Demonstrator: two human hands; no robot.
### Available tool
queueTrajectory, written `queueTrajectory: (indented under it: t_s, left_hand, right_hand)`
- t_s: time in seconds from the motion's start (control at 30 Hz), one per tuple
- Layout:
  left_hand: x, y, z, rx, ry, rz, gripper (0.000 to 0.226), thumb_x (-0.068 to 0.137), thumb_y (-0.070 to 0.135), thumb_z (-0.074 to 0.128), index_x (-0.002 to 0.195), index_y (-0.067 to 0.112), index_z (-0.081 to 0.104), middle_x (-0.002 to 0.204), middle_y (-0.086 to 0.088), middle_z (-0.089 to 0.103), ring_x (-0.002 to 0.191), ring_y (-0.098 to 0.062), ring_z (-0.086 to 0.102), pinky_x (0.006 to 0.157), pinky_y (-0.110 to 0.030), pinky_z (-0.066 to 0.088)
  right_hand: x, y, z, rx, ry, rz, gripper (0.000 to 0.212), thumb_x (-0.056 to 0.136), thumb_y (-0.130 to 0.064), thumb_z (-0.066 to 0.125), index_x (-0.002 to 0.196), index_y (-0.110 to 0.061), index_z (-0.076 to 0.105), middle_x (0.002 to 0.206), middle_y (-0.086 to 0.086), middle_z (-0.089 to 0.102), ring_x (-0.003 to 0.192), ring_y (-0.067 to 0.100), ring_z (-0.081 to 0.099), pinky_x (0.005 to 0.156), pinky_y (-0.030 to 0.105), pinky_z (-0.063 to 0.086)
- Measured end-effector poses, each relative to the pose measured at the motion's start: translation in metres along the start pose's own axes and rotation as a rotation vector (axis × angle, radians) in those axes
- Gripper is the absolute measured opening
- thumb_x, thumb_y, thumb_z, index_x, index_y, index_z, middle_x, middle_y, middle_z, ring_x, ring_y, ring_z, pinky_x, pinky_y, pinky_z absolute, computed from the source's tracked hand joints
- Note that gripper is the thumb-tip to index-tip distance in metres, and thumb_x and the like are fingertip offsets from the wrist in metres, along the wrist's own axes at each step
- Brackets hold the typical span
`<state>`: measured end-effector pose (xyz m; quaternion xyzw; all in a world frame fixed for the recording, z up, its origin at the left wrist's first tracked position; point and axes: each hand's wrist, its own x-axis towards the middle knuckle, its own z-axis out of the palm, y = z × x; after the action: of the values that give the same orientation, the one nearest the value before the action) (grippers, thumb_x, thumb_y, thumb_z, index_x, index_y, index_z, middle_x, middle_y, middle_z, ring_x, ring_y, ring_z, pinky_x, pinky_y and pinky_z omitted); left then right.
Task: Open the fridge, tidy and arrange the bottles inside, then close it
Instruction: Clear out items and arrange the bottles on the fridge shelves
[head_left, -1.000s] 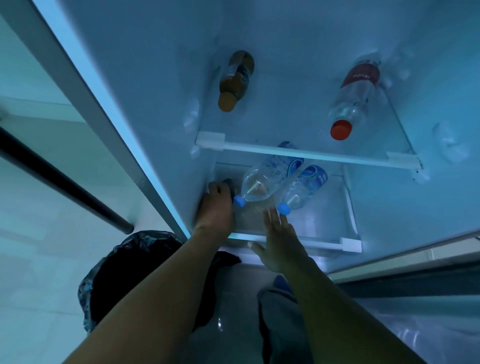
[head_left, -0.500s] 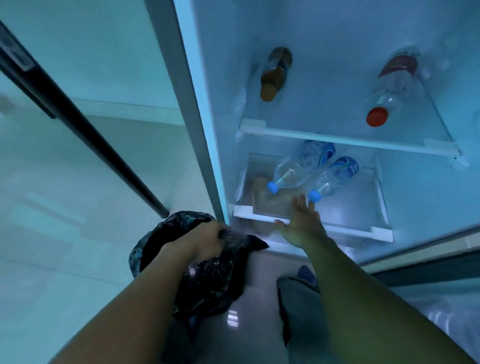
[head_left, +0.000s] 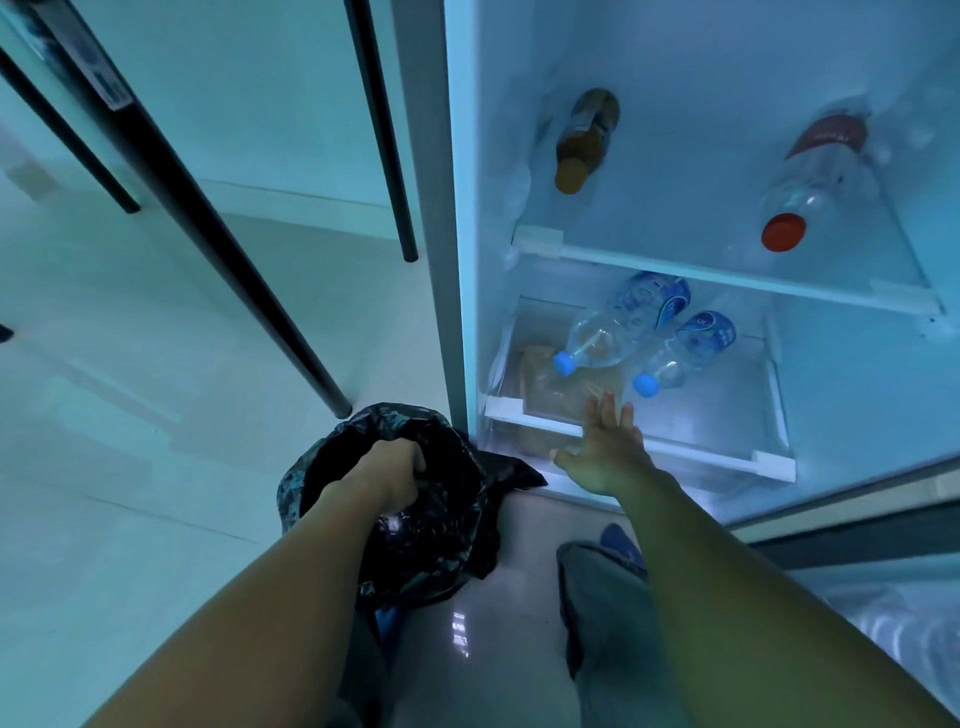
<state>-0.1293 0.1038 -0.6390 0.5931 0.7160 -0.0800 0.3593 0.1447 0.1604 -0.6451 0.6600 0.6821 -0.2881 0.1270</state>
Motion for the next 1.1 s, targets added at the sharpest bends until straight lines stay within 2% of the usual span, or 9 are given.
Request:
queueTrajectory:
  t_s: [0.07, 0.17, 0.37, 0.57, 0.7, 0.8, 0.93, 1.03, 1.1]
  left_hand:
    - [0.001, 0.004, 0.002, 0.016, 0.008, 0.005, 0.023, 0.086, 0.007, 0.058, 0.099, 0.025, 0.052, 0.111, -0.009, 0.061, 0.092, -0.027, 0.06, 0.07, -0.03, 0.044]
    - [0.006, 0.012, 0.003, 0.005, 0.031, 0.028, 0.022, 0.083, 0.012, 0.06, 0.102, 0.021, 0.055, 0.106, -0.006, 0.062, 0.092, -0.025, 0.061, 0.072, -0.029, 0.046]
    - [0.01, 0.041, 0.007, 0.031, 0.054, 0.154, 0.036, 0.082, 0.022, 0.068, 0.116, 0.015, 0.058, 0.113, -0.006, 0.057, 0.103, -0.027, 0.058, 0.09, -0.037, 0.05]
    - [0.012, 0.076, 0.006, -0.039, 0.03, 0.236, 0.03, 0.084, 0.027, 0.059, 0.112, 0.016, 0.057, 0.107, -0.009, 0.066, 0.097, -0.028, 0.061, 0.087, -0.038, 0.052]
    - [0.016, 0.106, 0.009, -0.085, 0.162, 0.27, 0.039, 0.085, 0.021, 0.055, 0.124, 0.015, 0.052, 0.114, -0.012, 0.062, 0.104, -0.034, 0.06, 0.091, -0.04, 0.05]
    - [0.021, 0.126, 0.011, -0.123, 0.272, 0.288, 0.055, 0.09, 0.02, 0.056, 0.14, 0.01, 0.037, 0.127, -0.018, 0.052, 0.113, -0.038, 0.055, 0.096, -0.044, 0.046]
    - [0.036, 0.146, 0.011, -0.218, 0.334, 0.272, 0.062, 0.088, 0.023, 0.059, 0.141, 0.009, 0.03, 0.132, -0.021, 0.045, 0.114, -0.042, 0.054, 0.095, -0.05, 0.046]
    - [0.048, 0.157, 0.011, -0.318, 0.354, 0.265, 0.066, 0.089, 0.023, 0.061, 0.144, 0.008, 0.028, 0.137, -0.021, 0.047, 0.12, -0.04, 0.051, 0.097, -0.041, 0.044]
    - [0.055, 0.165, 0.012, -0.41, 0.366, 0.266, 0.059, 0.091, 0.022, 0.061, 0.14, 0.008, 0.032, 0.132, -0.02, 0.053, 0.117, -0.04, 0.054, 0.089, -0.034, 0.04]
  right_hand:
    - [0.001, 0.0, -0.003, -0.009, -0.023, -0.001, 0.096, 0.096, -0.052, 0.048, 0.156, -0.013, -0.015, 0.161, 0.008, -0.029, 0.15, 0.034, -0.021, 0.124, 0.044, 0.0]
    - [0.003, 0.001, -0.004, -0.018, -0.038, -0.008, 0.096, 0.096, -0.051, 0.049, 0.156, -0.014, -0.016, 0.161, 0.008, -0.03, 0.15, 0.034, -0.021, 0.124, 0.045, 0.001]
    - [-0.002, 0.006, -0.002, -0.024, -0.047, -0.047, 0.091, 0.099, -0.044, 0.048, 0.156, -0.016, -0.015, 0.161, 0.005, -0.03, 0.15, 0.033, -0.021, 0.124, 0.044, 0.003]
    - [-0.008, 0.017, -0.002, 0.013, -0.008, -0.094, 0.087, 0.098, -0.036, 0.051, 0.158, -0.022, -0.01, 0.163, -0.003, -0.024, 0.152, 0.027, -0.017, 0.122, 0.044, 0.014]
    - [-0.011, 0.023, -0.003, 0.088, 0.055, -0.126, 0.082, 0.097, -0.028, 0.051, 0.158, -0.027, -0.003, 0.165, -0.01, -0.017, 0.153, 0.022, -0.01, 0.119, 0.044, 0.024]
    - [-0.013, 0.031, -0.002, 0.103, 0.113, -0.135, 0.081, 0.096, -0.028, 0.053, 0.159, -0.026, 0.002, 0.166, -0.011, -0.009, 0.154, 0.022, -0.004, 0.119, 0.044, 0.026]
    - [-0.012, 0.044, -0.003, 0.054, 0.155, -0.119, 0.082, 0.095, -0.034, 0.055, 0.158, -0.021, 0.004, 0.167, -0.006, -0.005, 0.154, 0.025, -0.002, 0.119, 0.044, 0.026]
    - [-0.009, 0.046, -0.004, 0.069, 0.166, -0.138, 0.084, 0.094, -0.034, 0.057, 0.158, -0.02, 0.005, 0.167, -0.004, -0.004, 0.154, 0.028, 0.002, 0.119, 0.046, 0.027]
    - [-0.007, 0.046, -0.005, 0.074, 0.157, -0.145, 0.085, 0.094, -0.035, 0.058, 0.158, -0.02, 0.004, 0.167, -0.004, -0.004, 0.153, 0.029, 0.002, 0.119, 0.046, 0.027]
